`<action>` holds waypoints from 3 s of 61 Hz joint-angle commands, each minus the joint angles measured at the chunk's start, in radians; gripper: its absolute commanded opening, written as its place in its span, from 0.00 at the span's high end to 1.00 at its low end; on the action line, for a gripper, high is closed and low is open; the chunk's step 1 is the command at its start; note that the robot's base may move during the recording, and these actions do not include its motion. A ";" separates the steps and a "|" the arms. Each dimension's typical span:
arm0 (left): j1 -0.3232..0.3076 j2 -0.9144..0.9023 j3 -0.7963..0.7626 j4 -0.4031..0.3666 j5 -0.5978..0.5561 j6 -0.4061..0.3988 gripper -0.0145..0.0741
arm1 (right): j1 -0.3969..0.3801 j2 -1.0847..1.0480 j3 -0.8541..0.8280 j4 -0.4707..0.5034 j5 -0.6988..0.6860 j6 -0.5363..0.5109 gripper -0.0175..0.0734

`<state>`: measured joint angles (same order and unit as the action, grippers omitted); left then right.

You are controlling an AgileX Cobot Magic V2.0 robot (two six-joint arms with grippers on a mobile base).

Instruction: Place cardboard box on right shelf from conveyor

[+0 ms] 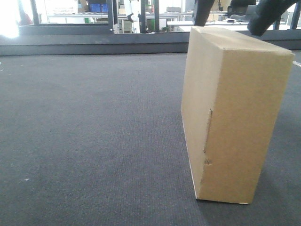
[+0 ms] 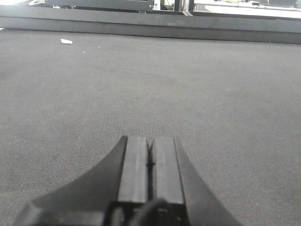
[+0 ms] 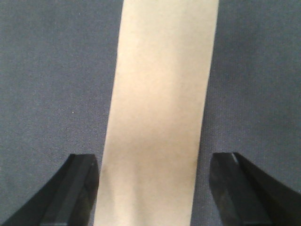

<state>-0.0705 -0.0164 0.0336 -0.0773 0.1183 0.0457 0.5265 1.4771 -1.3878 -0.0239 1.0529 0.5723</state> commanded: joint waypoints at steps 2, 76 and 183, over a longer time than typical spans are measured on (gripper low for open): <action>-0.001 -0.005 0.006 -0.006 -0.085 0.000 0.97 | 0.002 -0.023 -0.039 -0.011 -0.040 0.012 0.16; -0.001 -0.005 0.006 -0.006 -0.085 0.000 0.97 | 0.032 0.057 -0.037 0.016 0.078 0.063 0.16; -0.001 -0.005 0.006 -0.006 -0.085 0.000 0.97 | -0.542 -0.972 0.871 0.141 -0.933 -0.572 0.76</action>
<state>-0.0705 -0.0164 0.0336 -0.0773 0.1183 0.0457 -0.0085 0.5751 -0.5190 0.1110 0.2252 0.0135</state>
